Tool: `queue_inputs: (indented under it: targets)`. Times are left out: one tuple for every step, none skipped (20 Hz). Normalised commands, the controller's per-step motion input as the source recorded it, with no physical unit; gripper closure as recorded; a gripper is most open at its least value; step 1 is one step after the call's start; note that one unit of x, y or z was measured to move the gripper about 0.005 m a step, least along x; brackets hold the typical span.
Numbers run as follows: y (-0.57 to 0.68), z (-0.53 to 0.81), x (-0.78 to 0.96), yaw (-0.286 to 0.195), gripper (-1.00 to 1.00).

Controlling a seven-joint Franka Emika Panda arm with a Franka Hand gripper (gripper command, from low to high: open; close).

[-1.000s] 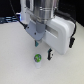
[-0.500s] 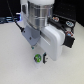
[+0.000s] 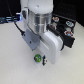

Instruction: Open the kcup holder, insert the kcup into the holder, and close the kcup holder

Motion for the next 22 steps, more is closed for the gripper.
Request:
queue_inputs:
  targets:
    - [0.00, -0.16, 0.00, 0.000, -1.00]
    - [0.00, -0.17, 0.00, 0.000, -1.00]
    - [0.00, -0.21, 0.00, 0.000, -1.00]
    - [0.00, -0.22, 0.00, 0.000, -1.00]
    - [0.00, -0.23, 0.00, 0.000, -1.00]
    - [0.00, -0.22, 0.02, 0.000, -1.00]
    - [0.00, -0.20, 0.06, 0.000, -1.00]
    - [0.00, -0.20, 0.05, 0.000, -1.00]
    - [0.00, -0.18, 0.03, 0.000, -1.00]
    - [0.00, -0.15, 0.01, 0.000, -1.00]
    - [0.00, -0.13, 0.00, 0.000, -1.00]
    - [0.00, -0.07, 0.00, 0.000, -1.00]
    - [0.00, -0.04, 0.00, 0.000, -1.00]
    - [-0.31, -0.14, -0.03, -0.027, -1.00]
    - [-0.04, -0.14, 0.07, -0.070, -1.00]
    - [-0.13, -0.13, 0.08, -0.081, -1.00]
    - [-0.14, -0.16, 0.08, -0.079, -1.00]
    - [-0.17, -0.15, 0.05, -0.079, -1.00]
    - [-0.23, -0.17, 0.02, -0.089, -1.00]
    - [-0.20, -0.15, 0.01, -0.084, -1.00]
    - [-0.11, -0.09, 0.05, -0.077, -1.00]
    - [-0.03, -0.04, 0.15, -0.087, -1.00]
